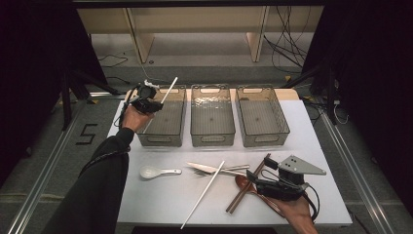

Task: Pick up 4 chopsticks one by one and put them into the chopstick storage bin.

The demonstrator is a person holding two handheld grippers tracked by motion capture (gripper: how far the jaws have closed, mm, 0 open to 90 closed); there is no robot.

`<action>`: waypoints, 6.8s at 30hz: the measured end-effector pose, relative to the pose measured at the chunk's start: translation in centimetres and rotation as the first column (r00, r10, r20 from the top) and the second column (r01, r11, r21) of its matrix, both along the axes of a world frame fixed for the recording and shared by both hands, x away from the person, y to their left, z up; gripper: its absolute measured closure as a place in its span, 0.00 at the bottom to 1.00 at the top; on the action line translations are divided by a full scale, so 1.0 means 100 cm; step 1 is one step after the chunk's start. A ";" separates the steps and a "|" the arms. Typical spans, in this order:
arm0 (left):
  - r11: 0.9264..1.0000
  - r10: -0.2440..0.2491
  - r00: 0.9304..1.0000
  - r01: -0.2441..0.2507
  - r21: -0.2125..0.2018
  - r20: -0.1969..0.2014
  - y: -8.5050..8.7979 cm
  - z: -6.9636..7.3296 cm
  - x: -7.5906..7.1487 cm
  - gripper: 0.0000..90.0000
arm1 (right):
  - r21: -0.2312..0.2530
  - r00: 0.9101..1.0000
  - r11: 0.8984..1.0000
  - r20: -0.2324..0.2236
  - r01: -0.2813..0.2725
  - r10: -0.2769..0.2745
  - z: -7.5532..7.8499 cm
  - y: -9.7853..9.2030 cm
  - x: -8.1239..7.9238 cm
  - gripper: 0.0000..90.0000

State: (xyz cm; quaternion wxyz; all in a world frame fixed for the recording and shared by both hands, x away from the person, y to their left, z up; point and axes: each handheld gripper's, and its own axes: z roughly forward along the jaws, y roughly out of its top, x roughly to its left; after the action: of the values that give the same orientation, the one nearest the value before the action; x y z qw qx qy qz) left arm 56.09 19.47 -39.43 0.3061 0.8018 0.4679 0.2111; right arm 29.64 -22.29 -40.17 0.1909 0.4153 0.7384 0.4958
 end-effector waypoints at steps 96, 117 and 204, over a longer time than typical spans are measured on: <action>0.921 -0.387 0.877 0.382 -0.074 -0.285 -0.128 -0.056 -0.209 0.39 | -0.019 1.000 1.000 0.009 0.007 -0.007 0.002 0.002 -0.002 0.28; 0.893 -0.426 0.846 0.449 -0.002 -0.320 -0.148 -0.072 -0.210 0.69 | -0.019 1.000 1.000 0.011 0.006 -0.006 0.002 0.002 -0.002 0.28; 0.977 -0.154 0.988 0.153 -0.150 0.007 -0.022 0.044 -0.091 0.93 | -0.010 1.000 1.000 0.004 0.018 -0.018 0.001 -0.001 0.000 0.28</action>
State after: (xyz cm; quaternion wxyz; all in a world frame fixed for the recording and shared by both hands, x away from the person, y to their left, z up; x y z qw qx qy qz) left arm 47.03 17.22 -34.98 0.3797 0.8108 0.4197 0.1491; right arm 29.63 -22.37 -40.03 0.1990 0.4201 0.7368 0.4910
